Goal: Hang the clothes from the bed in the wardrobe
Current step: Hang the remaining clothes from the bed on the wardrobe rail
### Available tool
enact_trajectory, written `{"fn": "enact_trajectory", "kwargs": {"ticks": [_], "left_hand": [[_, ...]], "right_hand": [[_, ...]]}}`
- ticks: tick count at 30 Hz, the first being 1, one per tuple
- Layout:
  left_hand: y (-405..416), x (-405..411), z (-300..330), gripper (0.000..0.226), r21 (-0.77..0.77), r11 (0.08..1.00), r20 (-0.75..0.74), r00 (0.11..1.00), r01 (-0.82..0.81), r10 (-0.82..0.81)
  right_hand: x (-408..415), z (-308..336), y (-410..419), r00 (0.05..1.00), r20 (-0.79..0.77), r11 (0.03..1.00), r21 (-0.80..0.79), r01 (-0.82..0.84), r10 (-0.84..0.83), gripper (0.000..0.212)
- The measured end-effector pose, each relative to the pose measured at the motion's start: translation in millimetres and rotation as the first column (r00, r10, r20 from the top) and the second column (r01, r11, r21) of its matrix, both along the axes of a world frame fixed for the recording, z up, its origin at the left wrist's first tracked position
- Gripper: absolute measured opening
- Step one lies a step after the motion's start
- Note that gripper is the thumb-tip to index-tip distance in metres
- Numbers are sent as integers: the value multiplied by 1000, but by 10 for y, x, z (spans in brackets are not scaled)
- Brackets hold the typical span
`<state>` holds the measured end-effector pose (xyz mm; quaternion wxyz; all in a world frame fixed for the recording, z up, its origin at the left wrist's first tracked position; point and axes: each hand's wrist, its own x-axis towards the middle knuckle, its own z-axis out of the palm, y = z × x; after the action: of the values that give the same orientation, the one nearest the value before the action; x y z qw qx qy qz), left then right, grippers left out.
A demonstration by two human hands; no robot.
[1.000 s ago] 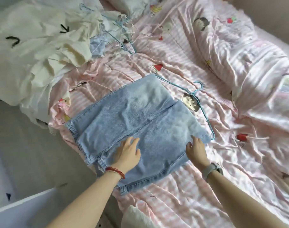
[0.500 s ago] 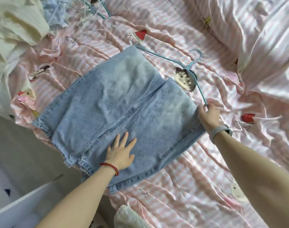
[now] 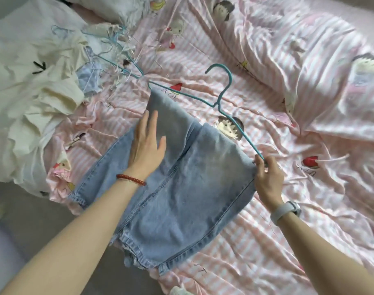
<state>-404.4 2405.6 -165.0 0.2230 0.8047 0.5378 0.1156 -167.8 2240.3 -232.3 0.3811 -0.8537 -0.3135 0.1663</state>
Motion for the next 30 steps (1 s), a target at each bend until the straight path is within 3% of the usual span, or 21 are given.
{"fn": "enact_trajectory", "kwargs": {"ticks": [2,5,9,12,16,22,26,30], "left_hand": [[190,59,301,68,91,994,-34,997,66,-63],[309,64,590,64,109,987,-131,986,114,-100],[277,-148,868,34,123,979,-230,964,162,-130],[123,-600,1081,24,83,983,-141,978,166,-153],[-372,-1400,1264,18,75,994,-6,997,-77,77],[-1374,-2508,1577,15,134,881,204,882,-454,424],[-2143,-3088,1908,13,211,744,299,766,-634,569],[-2972,-3654,2054,12,194,576,344,605,-794,718]], "right_hand": [[-51,199,-21,997,37,996,52,-67,65,20],[-124,461,-42,982,119,985,77,-155,145,15],[-236,780,-29,961,196,972,93,-217,196,17],[-390,1002,39,924,283,952,94,-293,256,15],[-752,1311,261,862,378,909,105,-403,338,12],[-1710,1944,702,601,657,672,189,-716,456,30],[-2530,2208,767,472,660,491,176,-853,584,38],[-3424,2354,598,305,656,258,170,-951,690,38]]}}
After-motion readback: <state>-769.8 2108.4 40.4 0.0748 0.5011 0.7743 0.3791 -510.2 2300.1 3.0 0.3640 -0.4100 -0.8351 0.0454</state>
